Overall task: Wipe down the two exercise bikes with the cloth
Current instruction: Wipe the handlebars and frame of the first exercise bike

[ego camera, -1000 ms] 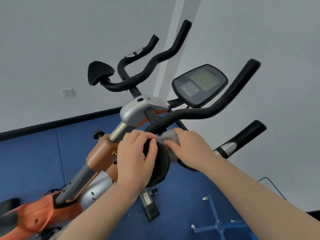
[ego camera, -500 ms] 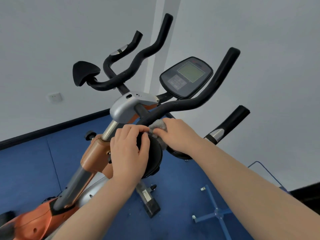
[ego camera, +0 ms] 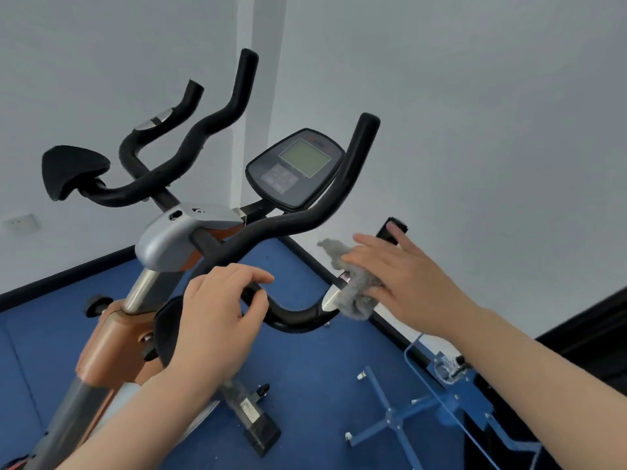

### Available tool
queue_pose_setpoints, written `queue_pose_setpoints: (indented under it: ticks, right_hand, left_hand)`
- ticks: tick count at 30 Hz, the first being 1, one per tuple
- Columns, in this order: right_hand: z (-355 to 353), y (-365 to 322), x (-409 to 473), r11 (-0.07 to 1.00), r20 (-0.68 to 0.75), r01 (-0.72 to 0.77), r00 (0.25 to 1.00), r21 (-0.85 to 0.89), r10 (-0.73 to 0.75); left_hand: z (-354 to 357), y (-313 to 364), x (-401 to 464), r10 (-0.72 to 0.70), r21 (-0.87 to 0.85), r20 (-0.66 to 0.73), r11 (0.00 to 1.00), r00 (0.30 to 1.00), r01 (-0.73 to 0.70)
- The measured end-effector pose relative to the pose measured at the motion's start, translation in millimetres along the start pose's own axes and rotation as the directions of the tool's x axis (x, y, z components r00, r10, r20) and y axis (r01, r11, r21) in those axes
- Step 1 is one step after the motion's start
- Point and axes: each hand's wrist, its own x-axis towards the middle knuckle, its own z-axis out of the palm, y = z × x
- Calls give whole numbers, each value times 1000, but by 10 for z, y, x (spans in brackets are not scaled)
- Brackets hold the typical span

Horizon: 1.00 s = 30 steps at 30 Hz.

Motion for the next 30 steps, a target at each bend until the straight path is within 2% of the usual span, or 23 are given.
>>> queue_pose_setpoints:
  ticks: [2,5,7,10,12,14,16,18,20,22,24,26,30]
  right_hand:
    - [-34,88,-44,995,-87,-76,994,-66,70]
    - [151,-81,-106,990,-136,-133,981,42,138]
    - [211,-87,-141,995,-141,-101,985,14,102]
    - [78,180,-107,981,-158,-32,988,-191,1]
    - [-9,266,-62,983,-152,-25,988,-180,-3]
    - [-5,261,-42,995,-175,-49,984,-88,33]
    - [17,204,-22,992,-221,-95,969,83,112]
    - [40,113,20,947,-298,-146,926,286,232]
    - [35,-56,87,872,-337,-122,890,473,308]
    - [4,-274,197,790,-275,-61,919,610,284]
    - [25,-452,366,739,-164,-31,968,673,191]
    - [100,-563,582,744,-116,2,988,668,101]
    - [218,-714,1084,753,-107,81,994,653,-15]
  left_hand:
    - [3,17,-1,-9,2,-9,1000,1000,9]
    - [22,20,7,-13,18,-20,1000,1000,14]
    - [29,24,14,-32,15,-29,999,999,33]
    - [31,29,16,-36,-8,-53,999,998,36]
    - [25,40,-4,-63,-48,-103,997,993,59]
    - [11,73,-41,-119,-68,-191,992,974,108]
    - [-2,99,-76,-215,-75,-296,977,931,201]
    - [-16,107,-108,-317,-63,-356,947,879,316]
    - [-18,56,-140,-370,-64,-381,925,847,375]
    - [-7,-16,-172,-415,-124,-411,908,812,401]
    - [6,-70,-201,-459,-189,-440,887,771,421]
    - [15,-96,-228,-486,-215,-453,873,747,438]
    - [-6,-141,-281,-474,-182,-452,878,756,442]
